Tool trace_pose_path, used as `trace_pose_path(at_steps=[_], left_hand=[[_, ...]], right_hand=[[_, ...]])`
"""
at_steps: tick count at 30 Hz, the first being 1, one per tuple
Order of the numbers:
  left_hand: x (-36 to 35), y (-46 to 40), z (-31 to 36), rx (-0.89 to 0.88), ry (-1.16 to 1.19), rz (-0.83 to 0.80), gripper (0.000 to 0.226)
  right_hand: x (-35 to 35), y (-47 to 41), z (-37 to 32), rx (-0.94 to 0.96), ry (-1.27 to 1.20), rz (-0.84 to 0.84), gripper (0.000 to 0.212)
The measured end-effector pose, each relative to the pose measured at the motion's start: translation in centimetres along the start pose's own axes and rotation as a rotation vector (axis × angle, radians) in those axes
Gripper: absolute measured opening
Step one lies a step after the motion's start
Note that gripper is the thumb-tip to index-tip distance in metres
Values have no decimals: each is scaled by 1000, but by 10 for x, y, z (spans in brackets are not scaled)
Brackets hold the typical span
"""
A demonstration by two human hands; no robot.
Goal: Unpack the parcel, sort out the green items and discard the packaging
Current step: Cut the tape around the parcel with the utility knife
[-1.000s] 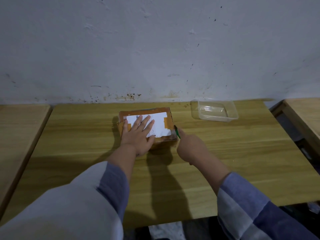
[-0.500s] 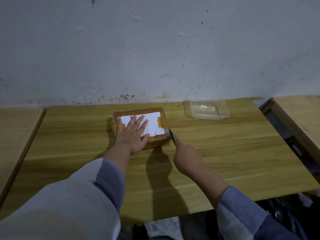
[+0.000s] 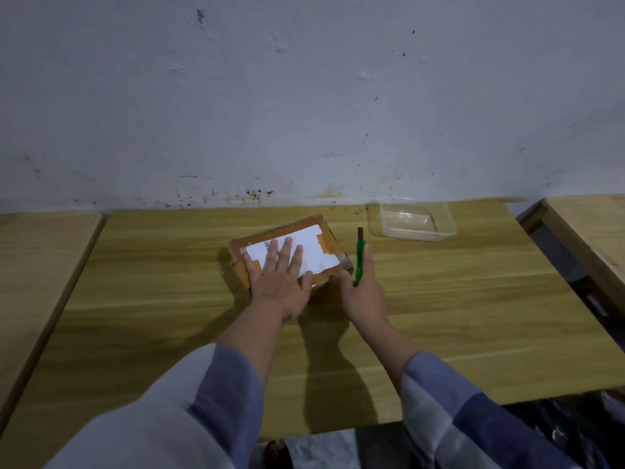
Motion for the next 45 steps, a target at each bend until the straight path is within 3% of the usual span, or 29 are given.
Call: trace_pose_path(at_steps=[3, 7, 12, 16, 23, 27, 32, 45], left_hand=[[-4, 4, 7, 7, 37, -28, 66], [-1, 4, 0, -51, 3, -37, 72], [7, -8, -13, -242, -105, -10, 64], [5, -16, -16, -347, -156, 53, 70], [8, -32, 5, -165, -54, 118, 64], [9, -40, 10, -97, -38, 119, 65], [11, -45, 14, -73, -10, 122, 65], [13, -46, 15, -67, -35, 144, 65]], right_hand=[[-19, -14, -2, -6, -122, 75, 74], [-25, -23, -2, 3, -42, 118, 79], [-12, -50, -3, 52, 60, 9, 76], [2, -74, -11, 62, 99, -91, 75], [14, -86, -18, 35, -49, -34, 61], [24, -73, -8, 8, 63, -71, 56], [22, -63, -14, -21, 289, -127, 55], [21, -71, -30, -53, 158, -167, 52]])
Point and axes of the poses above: each hand's wrist, its own y-axis away from the middle knuckle, its own x-axis out of the back of the hand, z = x × y, the point moved 2 cm from there along -y, towards the middle knuckle, and after that the axes turned 11 degrees about -z, right-handed, at the moved point
